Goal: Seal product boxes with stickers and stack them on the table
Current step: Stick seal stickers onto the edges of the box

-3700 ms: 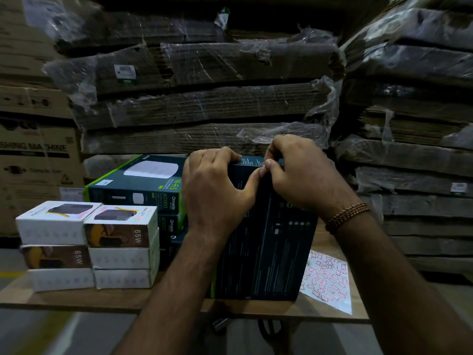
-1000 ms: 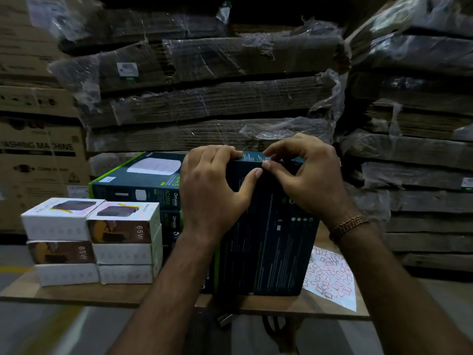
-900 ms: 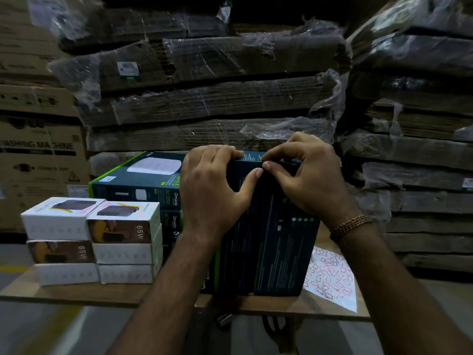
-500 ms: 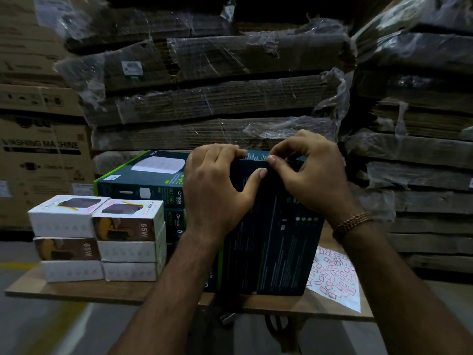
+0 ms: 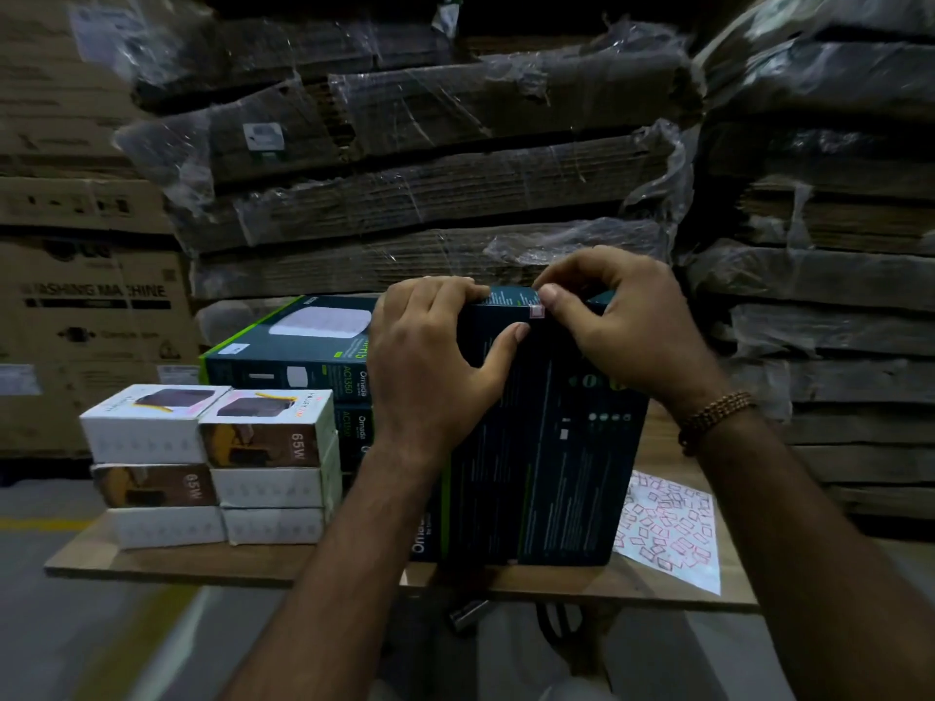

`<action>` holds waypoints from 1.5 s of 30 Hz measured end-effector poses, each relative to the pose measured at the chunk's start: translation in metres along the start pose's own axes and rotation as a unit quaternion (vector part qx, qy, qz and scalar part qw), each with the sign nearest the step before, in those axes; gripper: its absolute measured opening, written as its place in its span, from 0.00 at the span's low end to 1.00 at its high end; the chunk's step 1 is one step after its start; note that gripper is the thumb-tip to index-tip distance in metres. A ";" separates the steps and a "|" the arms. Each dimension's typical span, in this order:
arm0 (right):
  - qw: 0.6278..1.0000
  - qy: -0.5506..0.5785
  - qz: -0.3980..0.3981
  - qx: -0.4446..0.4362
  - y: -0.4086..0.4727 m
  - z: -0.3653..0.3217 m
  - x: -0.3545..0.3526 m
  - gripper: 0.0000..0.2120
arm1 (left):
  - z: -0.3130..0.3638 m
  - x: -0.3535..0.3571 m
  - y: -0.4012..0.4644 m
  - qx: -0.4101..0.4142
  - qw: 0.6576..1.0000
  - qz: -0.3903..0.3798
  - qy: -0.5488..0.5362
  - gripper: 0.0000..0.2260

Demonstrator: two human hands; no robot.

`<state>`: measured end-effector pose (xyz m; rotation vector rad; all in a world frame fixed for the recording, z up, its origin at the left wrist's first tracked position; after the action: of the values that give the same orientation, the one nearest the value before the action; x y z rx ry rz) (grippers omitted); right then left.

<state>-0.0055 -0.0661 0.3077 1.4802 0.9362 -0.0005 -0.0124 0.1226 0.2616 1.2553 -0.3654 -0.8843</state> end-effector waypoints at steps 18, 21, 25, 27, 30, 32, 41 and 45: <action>0.999 0.024 -0.011 -0.019 -0.006 0.004 -0.003 0.08 | 0.025 0.011 0.010 0.091 0.987 -0.135 -0.016 0.24; 0.999 0.002 0.007 -0.049 -0.011 0.003 -0.004 0.08 | 0.025 0.015 0.008 0.109 0.985 -0.131 -0.021 0.18; 0.998 -0.016 0.024 -0.050 -0.016 0.003 -0.002 0.09 | 0.022 0.018 0.005 0.096 0.987 -0.127 -0.022 0.17; 0.998 -0.025 0.031 -0.053 -0.018 0.003 -0.002 0.08 | 0.023 0.019 0.005 0.094 0.987 -0.130 -0.021 0.16; 0.996 -0.046 0.039 -0.071 -0.025 0.000 -0.002 0.08 | 0.023 0.018 0.005 0.095 0.987 -0.128 -0.029 0.16; 0.991 -0.082 0.048 -0.097 -0.031 -0.005 -0.001 0.09 | 0.021 0.019 0.005 0.093 0.986 -0.133 -0.034 0.17; 0.961 -0.163 0.123 -0.184 -0.056 -0.007 0.014 0.19 | 0.011 0.020 0.000 0.081 0.987 -0.132 -0.043 0.22; 0.960 -0.146 0.137 -0.197 -0.061 -0.006 0.013 0.15 | 0.013 0.017 -0.002 0.079 0.989 -0.118 -0.053 0.25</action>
<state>-0.0324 -0.0632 0.2511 1.1842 0.4526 0.1579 -0.0111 0.1017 0.2603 1.4202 -0.3827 -1.1446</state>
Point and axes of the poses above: each hand's wrist, its own y-axis towards the middle knuckle, its own x-axis out of the palm, z = x × y, the point moved 8 cm from there along y, towards the middle knuckle, and after that the axes turned 13 degrees about -y, right-handed, at the moved point
